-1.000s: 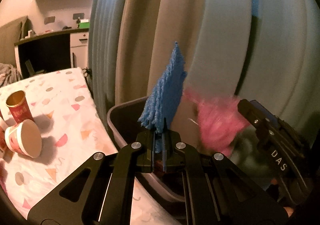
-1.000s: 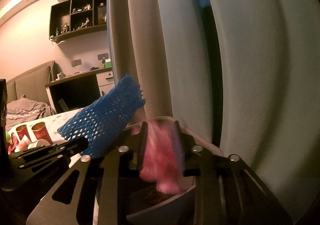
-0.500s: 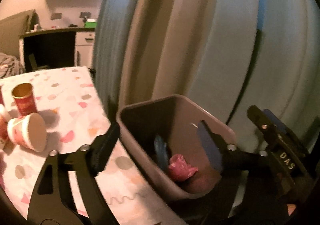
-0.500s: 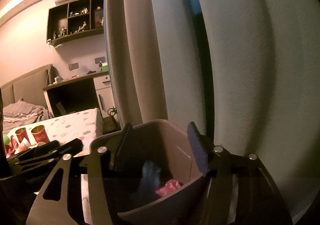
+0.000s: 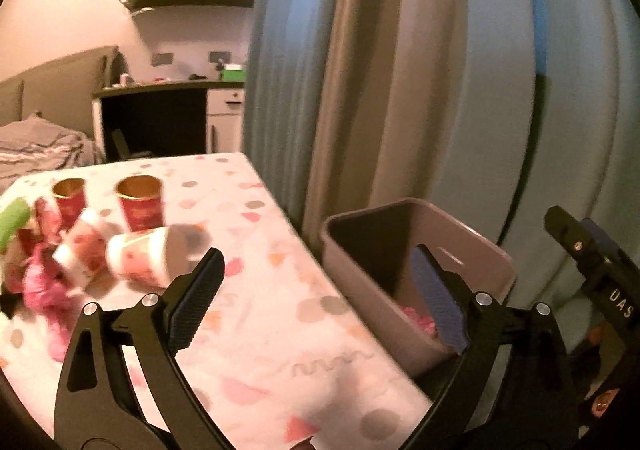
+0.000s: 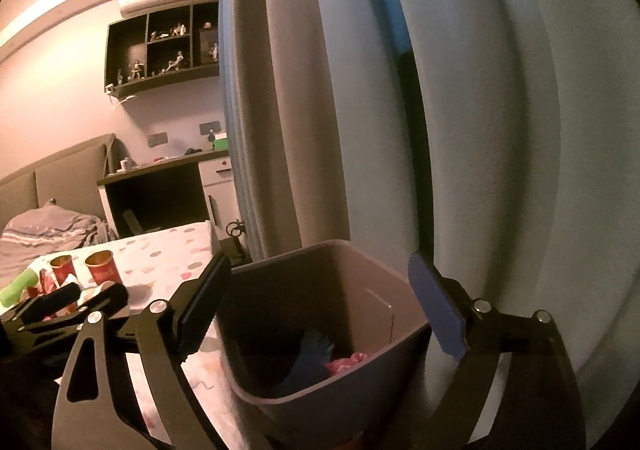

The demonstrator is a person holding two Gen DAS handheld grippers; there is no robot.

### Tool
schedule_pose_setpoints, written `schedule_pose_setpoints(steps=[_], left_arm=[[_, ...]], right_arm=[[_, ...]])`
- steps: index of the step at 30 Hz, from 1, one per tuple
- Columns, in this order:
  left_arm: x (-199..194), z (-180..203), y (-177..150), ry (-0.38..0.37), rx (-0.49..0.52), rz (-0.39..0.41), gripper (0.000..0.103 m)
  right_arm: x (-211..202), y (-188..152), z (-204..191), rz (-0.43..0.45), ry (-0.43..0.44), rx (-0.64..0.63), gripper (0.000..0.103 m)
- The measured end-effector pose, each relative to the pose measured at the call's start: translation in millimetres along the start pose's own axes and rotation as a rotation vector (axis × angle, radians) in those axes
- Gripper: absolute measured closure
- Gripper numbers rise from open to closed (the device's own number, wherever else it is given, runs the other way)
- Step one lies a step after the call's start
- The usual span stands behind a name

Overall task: Collect trash
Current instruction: 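Move both open tools back toward the remaining trash on the table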

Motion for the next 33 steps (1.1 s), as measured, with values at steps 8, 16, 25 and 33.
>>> schedule_pose_setpoints(steps=[8, 16, 25, 33], left_arm=[[-30, -50, -5, 0.136, -0.009, 0.037, 0.011], [-53, -106, -13, 0.244, -0.049, 0.048, 0.011], [-72, -158, -25, 0.334, -0.089, 0.047, 0.011], [-92, -212, -33, 0.416, -0.141, 0.045, 0.011]], right_arm=[[-17, -4, -23, 0.007, 0.023, -0.010, 0.016], [-28, -6, -58, 0.016, 0.063, -0.022, 0.016], [-29, -19, -108, -0.009, 0.139, -0.062, 0.016], [-26, -32, -158, -0.038, 0.217, -0.095, 0.016]])
Point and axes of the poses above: each gripper's, at about its wrist camera, not at the fingertips, and x roughly the way its jaws point, z to its right, y to its top, the point moved 9 cm from there along x, roughly the way its jaws point
